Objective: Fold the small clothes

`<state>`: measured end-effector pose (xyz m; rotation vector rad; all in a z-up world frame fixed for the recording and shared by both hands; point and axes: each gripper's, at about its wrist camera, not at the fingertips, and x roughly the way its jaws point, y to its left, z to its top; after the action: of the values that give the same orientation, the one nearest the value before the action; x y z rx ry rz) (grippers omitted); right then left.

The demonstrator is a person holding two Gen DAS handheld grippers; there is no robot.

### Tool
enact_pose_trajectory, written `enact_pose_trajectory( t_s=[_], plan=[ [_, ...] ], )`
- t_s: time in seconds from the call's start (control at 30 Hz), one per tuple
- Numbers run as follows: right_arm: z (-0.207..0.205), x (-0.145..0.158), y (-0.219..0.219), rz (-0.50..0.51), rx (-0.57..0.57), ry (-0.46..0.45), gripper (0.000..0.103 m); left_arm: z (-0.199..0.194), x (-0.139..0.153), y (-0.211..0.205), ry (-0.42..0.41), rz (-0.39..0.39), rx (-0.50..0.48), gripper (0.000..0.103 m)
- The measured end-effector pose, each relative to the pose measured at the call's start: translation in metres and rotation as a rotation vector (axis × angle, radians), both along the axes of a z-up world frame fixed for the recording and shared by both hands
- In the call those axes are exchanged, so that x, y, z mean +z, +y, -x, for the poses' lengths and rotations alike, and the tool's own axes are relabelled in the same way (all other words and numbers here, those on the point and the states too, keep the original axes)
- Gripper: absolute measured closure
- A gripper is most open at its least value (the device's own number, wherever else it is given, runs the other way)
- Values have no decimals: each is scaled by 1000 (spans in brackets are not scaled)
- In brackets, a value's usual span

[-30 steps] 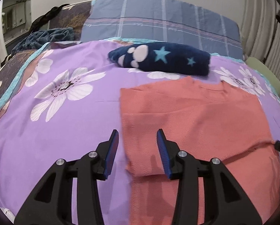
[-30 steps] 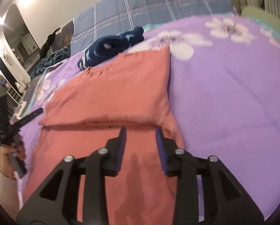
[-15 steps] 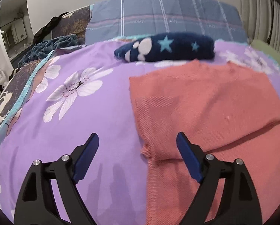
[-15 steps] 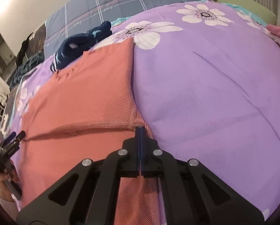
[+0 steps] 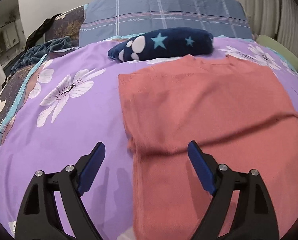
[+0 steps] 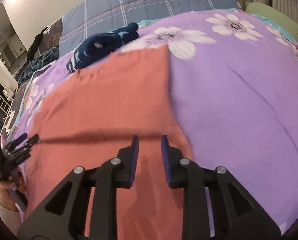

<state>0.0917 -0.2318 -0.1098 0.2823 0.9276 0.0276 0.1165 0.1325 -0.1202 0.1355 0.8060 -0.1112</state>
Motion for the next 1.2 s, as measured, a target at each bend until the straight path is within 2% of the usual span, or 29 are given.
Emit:
enact_pose_trajectory(
  t_s=[0.1,0.2,0.3,0.37,0.63,0.73,0.97,1.2],
  plan=[
    [31,-7,-15,-26,-18,-34,92,18,-5,9,35,34,-28,18],
    [60,-6,-19,-32,12,-72,92,40,-15,24,78,89,-18,18],
    [86,-9,-15,11,54,-72,90,58,-17,38,92,160,-12,18],
    [95,-11,-16,-2,64,-52,88,67,-17,41,100,182,-24,18],
    [130,-19,-23,-80,91,-11,88,116,-24,34,113,128,-152,18],
    [143,-22,-26,-127,116,10,86,134,-24,35,121,163,-191,18],
    [182,-24,-33,-236,155,28,83,178,-27,33,137,181,-297,18],
    [219,-27,-38,-343,197,50,78,215,-26,42,168,265,-358,20]
  ],
)
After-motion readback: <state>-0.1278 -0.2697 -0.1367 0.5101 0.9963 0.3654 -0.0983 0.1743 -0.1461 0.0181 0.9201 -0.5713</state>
